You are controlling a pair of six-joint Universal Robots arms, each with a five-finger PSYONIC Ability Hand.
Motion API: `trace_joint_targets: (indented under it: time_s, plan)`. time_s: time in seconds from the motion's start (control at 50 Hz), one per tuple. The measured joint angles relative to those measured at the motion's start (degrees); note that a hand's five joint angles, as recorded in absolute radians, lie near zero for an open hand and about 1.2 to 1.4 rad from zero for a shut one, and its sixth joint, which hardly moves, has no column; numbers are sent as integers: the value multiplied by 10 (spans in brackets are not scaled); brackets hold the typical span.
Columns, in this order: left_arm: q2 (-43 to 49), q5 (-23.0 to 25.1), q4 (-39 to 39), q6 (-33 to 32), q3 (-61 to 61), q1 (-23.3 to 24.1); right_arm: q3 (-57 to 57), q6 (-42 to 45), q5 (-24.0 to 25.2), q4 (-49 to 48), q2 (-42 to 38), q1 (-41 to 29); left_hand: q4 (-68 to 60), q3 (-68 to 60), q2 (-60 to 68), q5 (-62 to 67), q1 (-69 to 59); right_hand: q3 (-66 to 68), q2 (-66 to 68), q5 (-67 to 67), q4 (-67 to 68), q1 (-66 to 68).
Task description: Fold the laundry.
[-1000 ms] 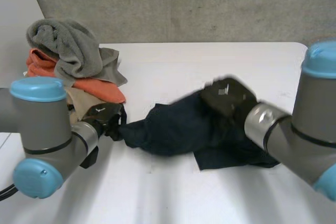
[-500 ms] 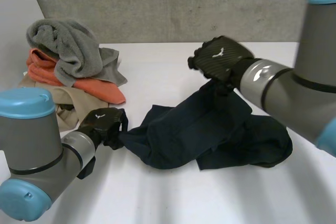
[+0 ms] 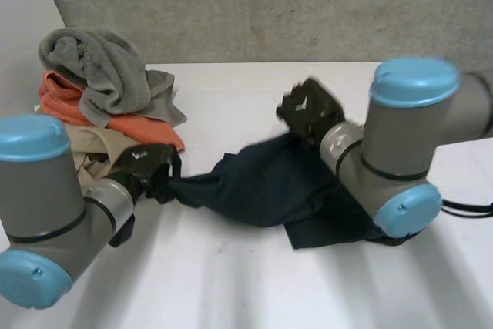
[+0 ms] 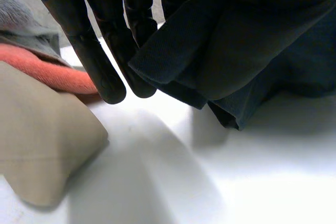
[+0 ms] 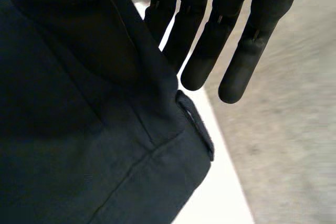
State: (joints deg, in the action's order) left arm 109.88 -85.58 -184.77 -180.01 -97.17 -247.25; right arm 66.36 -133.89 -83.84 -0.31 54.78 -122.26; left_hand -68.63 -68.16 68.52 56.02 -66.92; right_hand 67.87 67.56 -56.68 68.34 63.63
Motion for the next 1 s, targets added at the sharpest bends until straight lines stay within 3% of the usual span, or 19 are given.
trace_joint_targets:
  time_s: [0.18,0.4,0.64,0.84,1.0]
  plan:
    - [-103,-25,-5,2,75,-18,-12,-106,11,-24,144,39,0,0,1,0,0,1,0,0,2,0]
    - [-260,-65,-12,11,193,-16,-61,-193,14,39,308,100,-2,0,1,0,0,2,0,-2,2,0]
    - [-352,-60,68,3,283,-6,-72,-278,66,101,461,161,-2,-1,1,0,0,2,0,-2,2,0]
    - [-328,-52,89,-1,320,-9,-85,-315,88,122,438,166,-2,-1,2,0,0,2,0,-3,2,0]
    - [-189,-51,70,-26,367,-3,-107,-302,30,103,304,130,-3,-1,2,0,0,2,0,-3,2,0]
